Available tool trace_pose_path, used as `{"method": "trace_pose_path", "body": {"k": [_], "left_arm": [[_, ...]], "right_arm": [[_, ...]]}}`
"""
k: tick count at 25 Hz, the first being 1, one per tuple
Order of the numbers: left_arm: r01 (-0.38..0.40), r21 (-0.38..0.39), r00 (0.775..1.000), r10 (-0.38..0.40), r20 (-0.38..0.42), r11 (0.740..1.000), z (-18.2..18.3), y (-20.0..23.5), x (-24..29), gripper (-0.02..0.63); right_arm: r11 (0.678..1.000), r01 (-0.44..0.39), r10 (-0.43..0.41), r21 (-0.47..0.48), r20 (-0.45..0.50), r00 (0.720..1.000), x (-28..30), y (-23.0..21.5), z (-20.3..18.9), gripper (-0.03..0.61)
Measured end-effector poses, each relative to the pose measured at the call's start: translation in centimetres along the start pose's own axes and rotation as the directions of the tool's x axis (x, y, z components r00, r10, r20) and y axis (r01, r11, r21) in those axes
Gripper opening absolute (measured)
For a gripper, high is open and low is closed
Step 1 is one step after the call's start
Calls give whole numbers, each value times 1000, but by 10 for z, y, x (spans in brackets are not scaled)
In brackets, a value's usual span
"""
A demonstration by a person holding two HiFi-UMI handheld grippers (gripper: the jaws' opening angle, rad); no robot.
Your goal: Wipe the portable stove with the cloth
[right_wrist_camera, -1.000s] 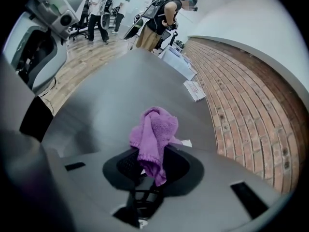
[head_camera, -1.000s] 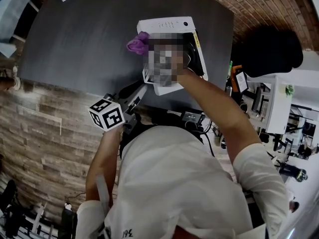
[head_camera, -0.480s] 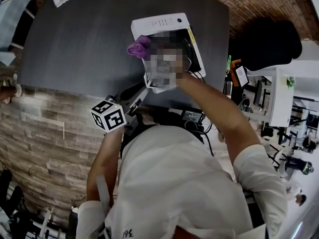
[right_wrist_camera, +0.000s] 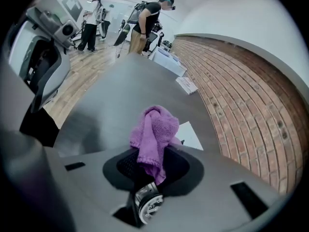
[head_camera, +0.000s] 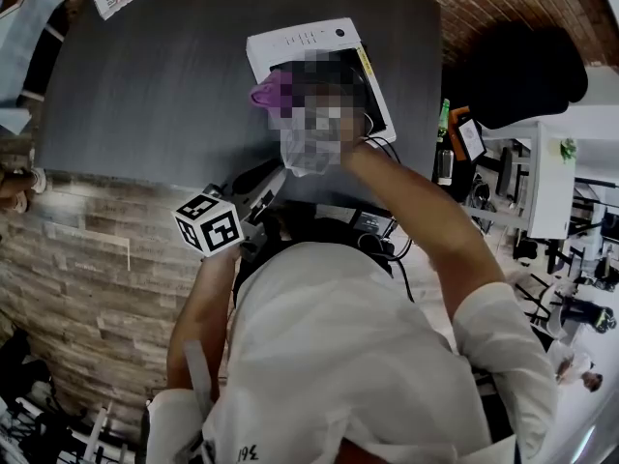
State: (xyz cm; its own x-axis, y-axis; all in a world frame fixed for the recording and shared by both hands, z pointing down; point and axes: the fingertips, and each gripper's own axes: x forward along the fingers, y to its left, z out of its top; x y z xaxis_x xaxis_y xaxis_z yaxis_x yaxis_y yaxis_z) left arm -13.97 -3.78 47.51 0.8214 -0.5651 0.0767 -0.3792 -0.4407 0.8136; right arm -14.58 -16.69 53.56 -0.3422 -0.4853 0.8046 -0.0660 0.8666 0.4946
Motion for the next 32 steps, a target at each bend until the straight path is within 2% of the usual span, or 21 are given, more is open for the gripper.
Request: {"method": "trace_pose_path", "body": {"k": [6,16,27,32], "left_arm": [[-43,3,999,43,29,999,-3,-4,7,66],[-154,-12,984,155,84,988,-20,-15,6,66],[-270,-18,953,270,138,963,-41,-30,-16,66],[-310,-5,941,308,138,951,-48,-39,-23,66]], "right_arm": [[999,-33,33,20,20,999,-8,7,-7,103],[985,-172,172,10,54,984,-27,37,-14,103],[975,-217,219,-37,49,975,-35,58,-9,103],[975,-223,222,3,71,972,-38,62,-7,103]]}}
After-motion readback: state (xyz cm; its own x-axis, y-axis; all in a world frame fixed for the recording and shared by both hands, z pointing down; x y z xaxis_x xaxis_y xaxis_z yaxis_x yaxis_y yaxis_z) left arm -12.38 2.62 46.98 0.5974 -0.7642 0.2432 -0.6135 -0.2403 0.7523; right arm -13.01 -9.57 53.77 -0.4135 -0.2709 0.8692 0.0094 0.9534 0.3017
